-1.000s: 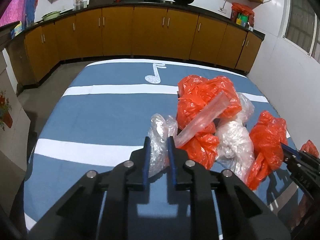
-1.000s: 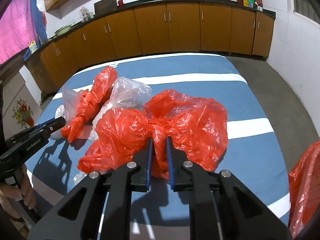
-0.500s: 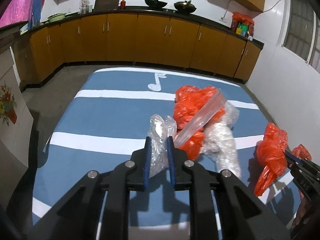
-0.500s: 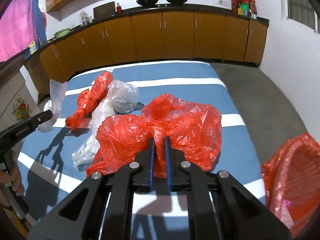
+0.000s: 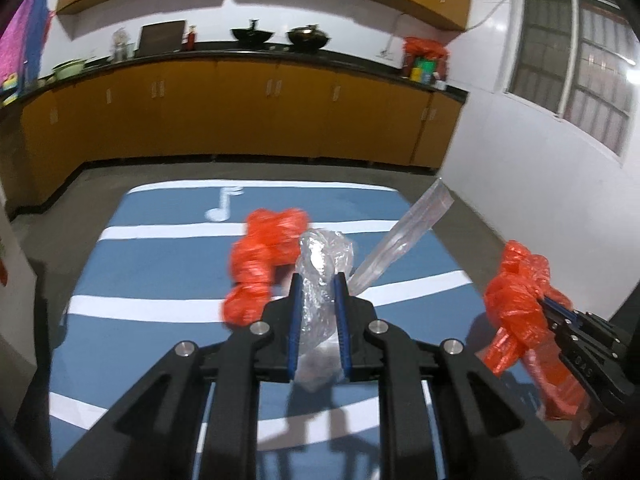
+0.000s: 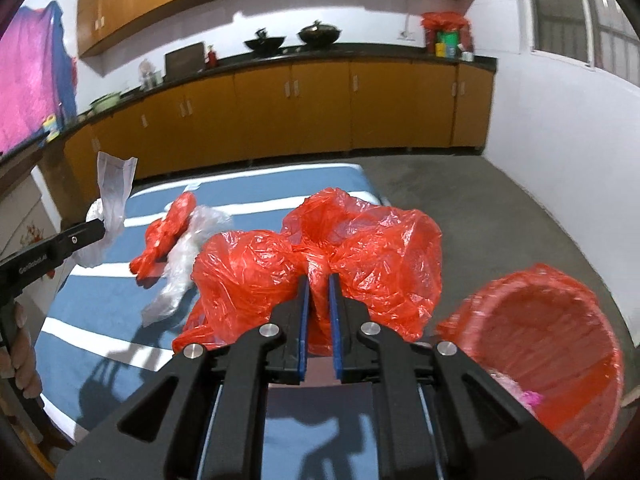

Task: Collect trash
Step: 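Carry both bags over the basket and open both tools to drop them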

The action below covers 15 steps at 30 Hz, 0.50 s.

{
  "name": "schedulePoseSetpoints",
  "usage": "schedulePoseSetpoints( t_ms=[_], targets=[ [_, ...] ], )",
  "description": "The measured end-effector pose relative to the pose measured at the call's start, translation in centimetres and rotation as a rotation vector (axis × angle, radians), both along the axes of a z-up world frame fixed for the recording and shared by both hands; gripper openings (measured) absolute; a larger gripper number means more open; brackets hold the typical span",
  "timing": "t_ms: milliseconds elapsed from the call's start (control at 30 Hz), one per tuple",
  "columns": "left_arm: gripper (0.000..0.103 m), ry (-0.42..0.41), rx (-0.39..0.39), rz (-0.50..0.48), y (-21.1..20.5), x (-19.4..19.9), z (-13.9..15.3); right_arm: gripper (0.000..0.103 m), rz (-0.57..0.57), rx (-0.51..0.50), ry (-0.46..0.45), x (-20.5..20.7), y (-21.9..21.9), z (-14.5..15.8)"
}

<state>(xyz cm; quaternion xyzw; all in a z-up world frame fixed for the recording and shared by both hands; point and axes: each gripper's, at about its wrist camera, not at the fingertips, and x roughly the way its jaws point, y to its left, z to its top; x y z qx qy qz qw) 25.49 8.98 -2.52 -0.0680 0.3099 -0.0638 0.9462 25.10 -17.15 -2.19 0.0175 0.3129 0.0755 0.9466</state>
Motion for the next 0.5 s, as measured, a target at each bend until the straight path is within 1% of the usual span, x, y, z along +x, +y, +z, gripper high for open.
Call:
schedulePoseSetpoints(
  t_ms=[233, 500],
  targets=[
    [0.017, -0.009, -0.020, -0.097, -4.7, -0.8, 0.6, 0.010, -0.098, -0.005, -0.031, -2.0, -3.9, 0.8],
    [0.017, -0.001, -0.039, -0.194, -9.3, -1.0, 0.5, 0.010, -0.204, 0.014, -0.026, -3.7, -8.5, 0.4]
  ],
)
